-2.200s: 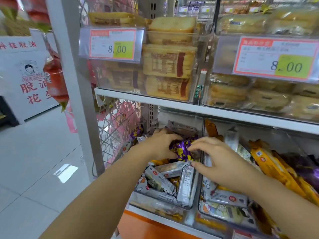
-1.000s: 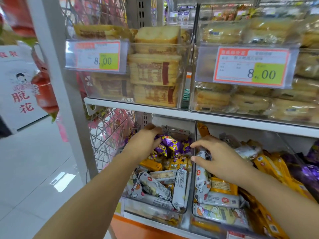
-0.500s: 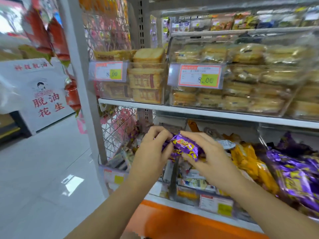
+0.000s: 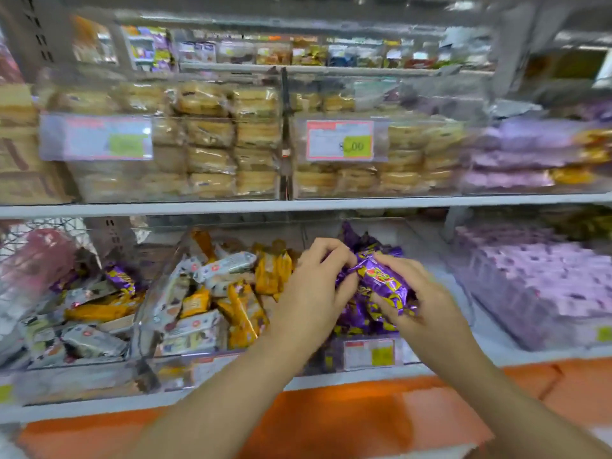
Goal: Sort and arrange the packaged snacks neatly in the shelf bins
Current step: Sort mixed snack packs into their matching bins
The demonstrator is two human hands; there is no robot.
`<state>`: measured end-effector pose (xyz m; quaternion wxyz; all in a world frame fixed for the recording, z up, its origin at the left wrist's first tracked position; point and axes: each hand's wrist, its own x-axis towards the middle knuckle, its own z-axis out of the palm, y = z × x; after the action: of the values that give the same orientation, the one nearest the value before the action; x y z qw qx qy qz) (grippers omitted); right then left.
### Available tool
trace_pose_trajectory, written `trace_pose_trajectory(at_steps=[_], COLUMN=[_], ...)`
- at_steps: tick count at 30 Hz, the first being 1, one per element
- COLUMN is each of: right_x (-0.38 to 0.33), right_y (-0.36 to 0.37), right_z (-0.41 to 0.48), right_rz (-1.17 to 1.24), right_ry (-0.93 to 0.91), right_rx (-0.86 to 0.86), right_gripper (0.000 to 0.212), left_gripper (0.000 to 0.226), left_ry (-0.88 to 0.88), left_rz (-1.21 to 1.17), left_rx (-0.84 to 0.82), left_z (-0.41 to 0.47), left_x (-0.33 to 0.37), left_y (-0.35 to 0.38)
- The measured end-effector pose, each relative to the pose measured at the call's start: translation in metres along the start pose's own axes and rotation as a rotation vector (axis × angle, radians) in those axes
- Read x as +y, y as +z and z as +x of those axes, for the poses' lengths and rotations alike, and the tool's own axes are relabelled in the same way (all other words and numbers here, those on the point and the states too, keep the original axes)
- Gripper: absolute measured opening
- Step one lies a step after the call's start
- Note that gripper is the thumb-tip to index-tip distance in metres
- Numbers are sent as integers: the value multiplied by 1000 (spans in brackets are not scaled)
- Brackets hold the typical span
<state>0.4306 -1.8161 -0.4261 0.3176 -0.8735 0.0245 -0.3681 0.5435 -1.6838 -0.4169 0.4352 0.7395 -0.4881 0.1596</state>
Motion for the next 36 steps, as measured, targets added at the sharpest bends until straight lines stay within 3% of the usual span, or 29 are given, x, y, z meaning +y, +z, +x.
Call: trace_pose_trajectory(at_steps=[4,8,10,13,14,17,19,21,23,27,29,34,36], right_x=[46,89,97,93,89,75,79,87,98,117,125,109,96], right_y=[-29,-39,-41,-36,-31,-11,-1,1,-1,-14,-20,-25,-20], right_z=[-2,4,1,-3,-2,5,13,25,36,50,53,58,57], right_rz=[-96,-343,-402,-411,-390,-369,-489,-598,-661,-800,-811,-560,-455], right_ry=[103,282,277,126,70,55,73,115,155,227,284,205,110], right_rx=[72,-91,-119,-126,-195,-582,-710,-750,-751,-589,-537,-324,-400], right_gripper=[49,69,70,51,49,64,79,72,50,58,51,33,40], left_gripper=[15,43,43,34,40,95,99,88,84,83,82,77,73], left_ry=[-63,-101,-61,16,22,-64,-122,-122,-101,-73,-55,-24,2], left_rz=[-58,31,72,185,278,559,656,679,683,713,745,790,772], left_rx=[-118,-372,-387,-364,-401,-678,-851,-921,-944,-926,-873,-788,-746], left_z=[31,57,63,60,57,45,38,33,31,36,41,54,59], left_x=[10,2,-5,-12,-15,-27,-35,-39,-39,-43,-45,-43,-44], left_y=[58,79,71,45,35,12,7,10,16,28,33,48,57])
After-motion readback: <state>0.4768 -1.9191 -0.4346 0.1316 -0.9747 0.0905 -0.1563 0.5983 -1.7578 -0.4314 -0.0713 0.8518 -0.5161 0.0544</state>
